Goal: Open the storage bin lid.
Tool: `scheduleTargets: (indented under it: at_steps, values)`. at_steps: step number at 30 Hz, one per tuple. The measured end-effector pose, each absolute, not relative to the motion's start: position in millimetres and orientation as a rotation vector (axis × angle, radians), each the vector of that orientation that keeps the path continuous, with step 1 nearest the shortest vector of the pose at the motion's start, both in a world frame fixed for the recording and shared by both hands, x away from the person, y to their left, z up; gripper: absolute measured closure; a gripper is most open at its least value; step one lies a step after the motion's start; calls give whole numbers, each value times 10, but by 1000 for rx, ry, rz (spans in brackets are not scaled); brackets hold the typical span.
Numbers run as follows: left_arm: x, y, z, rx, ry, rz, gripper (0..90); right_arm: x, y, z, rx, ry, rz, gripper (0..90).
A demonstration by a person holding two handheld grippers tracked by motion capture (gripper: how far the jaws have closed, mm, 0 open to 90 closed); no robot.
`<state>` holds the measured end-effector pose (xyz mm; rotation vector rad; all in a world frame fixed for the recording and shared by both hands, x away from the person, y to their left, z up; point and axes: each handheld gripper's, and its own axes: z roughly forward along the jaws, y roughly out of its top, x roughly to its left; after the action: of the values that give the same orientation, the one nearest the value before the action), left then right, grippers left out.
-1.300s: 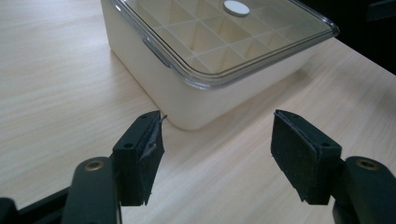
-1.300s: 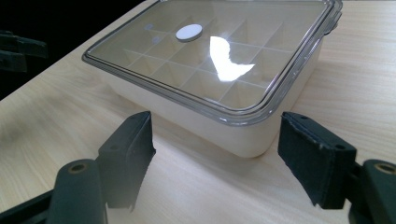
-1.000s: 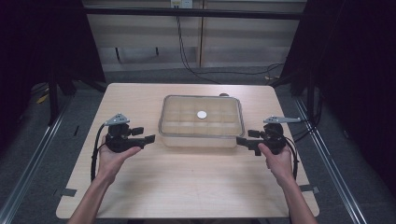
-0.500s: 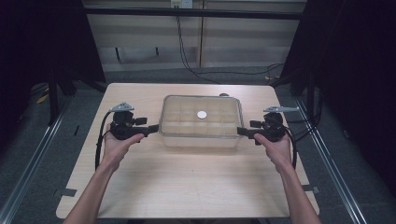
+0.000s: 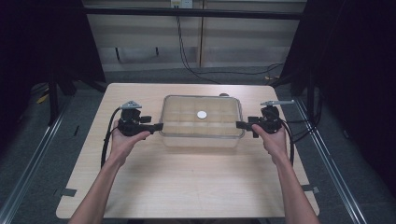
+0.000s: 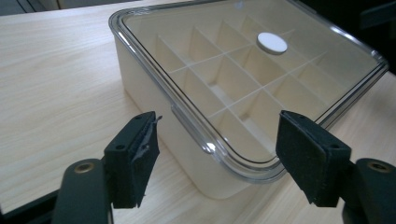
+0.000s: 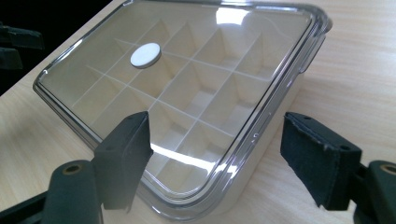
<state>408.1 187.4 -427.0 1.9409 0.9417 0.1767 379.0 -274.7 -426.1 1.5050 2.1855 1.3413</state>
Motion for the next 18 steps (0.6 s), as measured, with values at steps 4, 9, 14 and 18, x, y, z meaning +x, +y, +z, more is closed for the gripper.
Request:
scheduleTargets:
  at_steps: [4, 9, 14, 18]
  values:
    - [4133, 1833, -4289, 1947, 961, 169, 274, 3848, -2725, -4306, 1534, 2191, 1337, 227]
    - [4138, 1744, -4307, 1948, 953, 162, 253, 3928, -2684, -4324, 1551, 2218, 1301, 209]
    - [4173, 1713, -4377, 1971, 958, 143, 245, 3970, -2639, -4391, 1560, 2239, 1261, 199]
    - [4226, 1694, -4409, 1985, 967, 124, 244, 3998, -2612, -4406, 1570, 2245, 1241, 201]
